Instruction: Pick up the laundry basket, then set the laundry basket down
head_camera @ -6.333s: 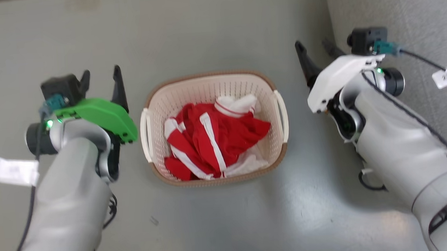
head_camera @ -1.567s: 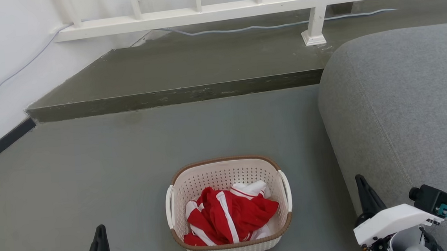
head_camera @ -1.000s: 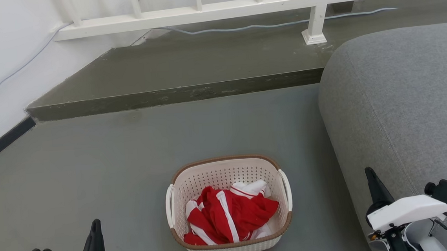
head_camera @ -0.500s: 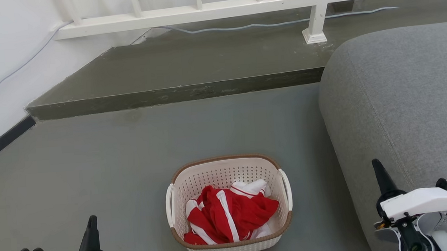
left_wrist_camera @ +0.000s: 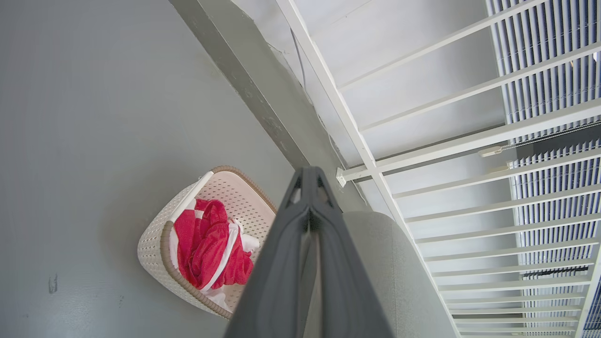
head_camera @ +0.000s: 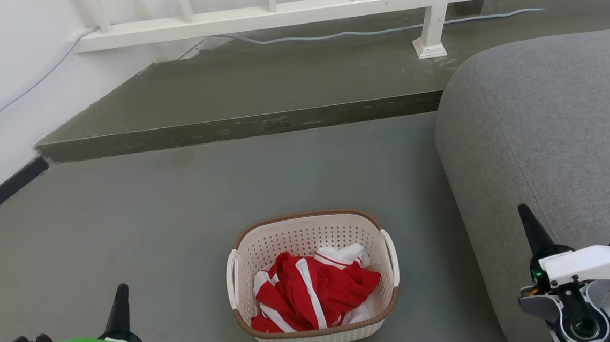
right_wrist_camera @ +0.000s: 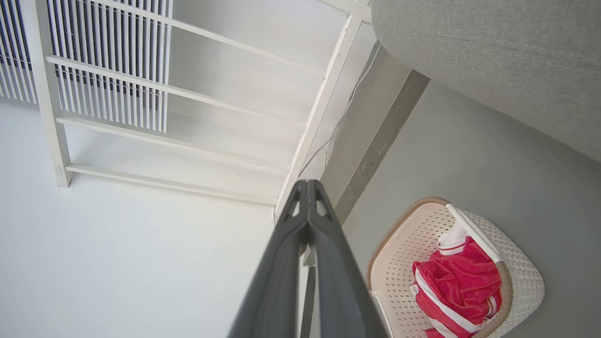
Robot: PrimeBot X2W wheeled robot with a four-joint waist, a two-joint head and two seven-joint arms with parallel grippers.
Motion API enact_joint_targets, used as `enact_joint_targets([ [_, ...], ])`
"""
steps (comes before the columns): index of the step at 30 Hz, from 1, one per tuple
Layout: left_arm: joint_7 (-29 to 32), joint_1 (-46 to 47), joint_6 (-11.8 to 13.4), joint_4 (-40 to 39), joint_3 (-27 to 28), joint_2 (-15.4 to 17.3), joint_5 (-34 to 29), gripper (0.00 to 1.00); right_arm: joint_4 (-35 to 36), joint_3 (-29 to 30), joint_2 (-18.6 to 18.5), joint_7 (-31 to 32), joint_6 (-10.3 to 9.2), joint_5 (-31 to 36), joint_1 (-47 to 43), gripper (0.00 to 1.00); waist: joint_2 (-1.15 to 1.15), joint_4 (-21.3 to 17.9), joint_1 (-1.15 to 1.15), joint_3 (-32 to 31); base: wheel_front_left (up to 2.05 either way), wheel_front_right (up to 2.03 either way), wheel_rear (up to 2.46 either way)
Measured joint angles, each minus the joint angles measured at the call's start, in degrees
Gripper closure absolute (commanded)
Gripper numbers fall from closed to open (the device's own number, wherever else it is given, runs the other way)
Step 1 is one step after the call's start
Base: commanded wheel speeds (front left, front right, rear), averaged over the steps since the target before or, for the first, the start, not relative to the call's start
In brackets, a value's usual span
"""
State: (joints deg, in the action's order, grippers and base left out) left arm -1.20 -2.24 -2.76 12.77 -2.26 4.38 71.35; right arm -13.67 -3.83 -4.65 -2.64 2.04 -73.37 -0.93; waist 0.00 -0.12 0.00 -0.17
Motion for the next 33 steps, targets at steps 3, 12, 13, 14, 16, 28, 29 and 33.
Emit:
enact_joint_targets([
  [3, 0.51, 0.29, -0.34, 0.27, 0.27, -0.03, 1.99, 1.00, -0.10, 0.54, -0.01, 0.46, 0.47, -1.74, 0.53, 1.00, 0.00, 0.01, 0.00, 0.03, 0.00, 0.00, 0.00],
  [12, 1.77, 1.77, -1.34, 1.12, 1.43, -0.16, 7.70, 1.00, -0.53, 2.34, -0.14, 1.79, 1.57, -7.79, 0.94, 1.00, 0.00, 0.04, 0.00, 0.13, 0.00, 0.00, 0.00],
  [13, 2.15, 1.86, -1.47, 1.20, 1.63, -0.18, 8.34, 1.00, -0.57, 2.58, -0.15, 2.00, 1.59, -8.35, 1.10, 1.00, 0.00, 0.05, 0.00, 0.14, 0.00, 0.00, 0.00],
  [14, 2.24, 1.98, -1.78, 1.29, 1.76, -0.19, 9.18, 1.00, -0.62, 2.81, -0.18, 2.22, 1.74, -8.88, 1.31, 1.00, 0.00, 0.05, 0.00, 0.15, 0.00, 0.00, 0.00],
  [16, 2.56, 2.39, -1.86, 1.36, 1.98, -0.23, 10.58, 1.00, -0.63, 3.24, -0.22, 2.47, 2.18, -10.37, 1.77, 1.00, 0.00, 0.06, 0.00, 0.17, 0.00, 0.00, 0.00],
  [28, 4.52, 4.08, -3.31, 2.05, 3.49, -0.42, 18.25, 1.00, -1.02, 5.61, -0.36, 4.28, 3.54, -18.18, 3.03, 1.00, 0.00, 0.11, 0.00, 0.29, 0.00, 0.00, 0.00],
  [29, 4.69, 4.13, -3.36, 2.14, 3.63, -0.43, 18.79, 1.00, -1.03, 5.76, -0.37, 4.30, 3.61, -18.75, 3.07, 1.00, 0.00, 0.11, 0.00, 0.31, 0.00, 0.00, 0.00],
  [33, 5.26, 4.56, -3.85, 2.61, 4.03, -0.47, 21.52, 1.00, -1.22, 6.61, -0.37, 4.97, 4.19, -21.42, 3.20, 1.00, 0.00, 0.13, 0.00, 0.35, 0.00, 0.00, 0.00],
])
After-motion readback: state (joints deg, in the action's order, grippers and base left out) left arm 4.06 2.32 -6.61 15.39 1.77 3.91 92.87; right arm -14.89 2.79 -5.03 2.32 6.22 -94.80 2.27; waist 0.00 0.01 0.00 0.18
